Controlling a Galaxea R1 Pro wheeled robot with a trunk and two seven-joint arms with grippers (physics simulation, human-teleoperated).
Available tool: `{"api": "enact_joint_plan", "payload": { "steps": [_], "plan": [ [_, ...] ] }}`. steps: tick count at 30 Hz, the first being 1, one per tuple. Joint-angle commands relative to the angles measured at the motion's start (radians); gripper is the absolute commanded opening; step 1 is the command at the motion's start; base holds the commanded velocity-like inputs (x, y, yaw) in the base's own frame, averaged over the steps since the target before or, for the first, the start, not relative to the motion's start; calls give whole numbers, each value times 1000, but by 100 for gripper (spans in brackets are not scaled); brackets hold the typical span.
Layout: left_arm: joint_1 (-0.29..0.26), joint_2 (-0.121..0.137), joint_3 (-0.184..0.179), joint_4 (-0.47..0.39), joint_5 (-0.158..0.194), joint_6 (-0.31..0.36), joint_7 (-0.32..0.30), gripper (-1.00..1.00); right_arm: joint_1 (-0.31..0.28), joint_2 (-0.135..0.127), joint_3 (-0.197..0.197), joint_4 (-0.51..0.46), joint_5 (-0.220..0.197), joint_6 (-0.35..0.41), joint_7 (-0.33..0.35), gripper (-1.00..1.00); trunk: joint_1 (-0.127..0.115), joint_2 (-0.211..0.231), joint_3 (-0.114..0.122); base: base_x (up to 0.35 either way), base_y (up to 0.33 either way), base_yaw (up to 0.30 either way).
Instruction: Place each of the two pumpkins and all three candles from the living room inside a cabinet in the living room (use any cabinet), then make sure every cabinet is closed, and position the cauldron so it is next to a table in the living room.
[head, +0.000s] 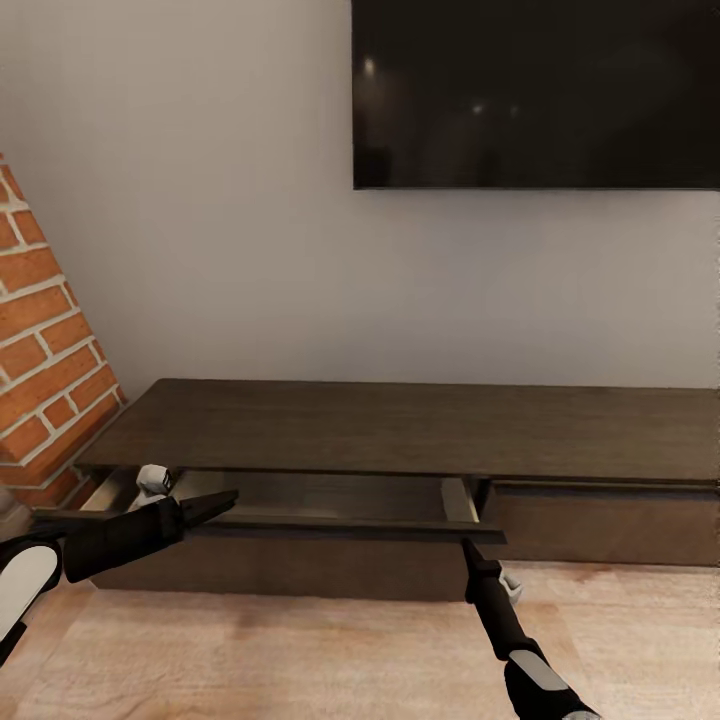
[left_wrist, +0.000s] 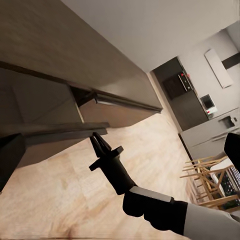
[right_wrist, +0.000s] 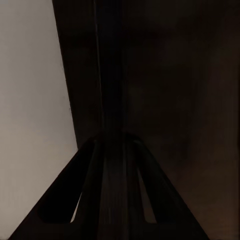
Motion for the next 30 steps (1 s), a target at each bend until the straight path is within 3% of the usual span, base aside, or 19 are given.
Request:
{"api": "enact_joint_plan", "payload": {
  "steps": [1,22,30],
  "plan": [
    [0,1,0,0,2,3,-1,100,1,-4,-43,66,-25,11,-4,-100,-1,0,-1,-246,0,0],
    [0,1,0,0,2,3,-2,100,1,-1,-45,63,-28,12,-35,-100,-1,0,-1,-204,0,0],
    [0,1,0,0,2,3,-2,100,1,-1,-45,63,-28,11,-34,-100,-1,0,-1,-58,0,0]
  ]
}}
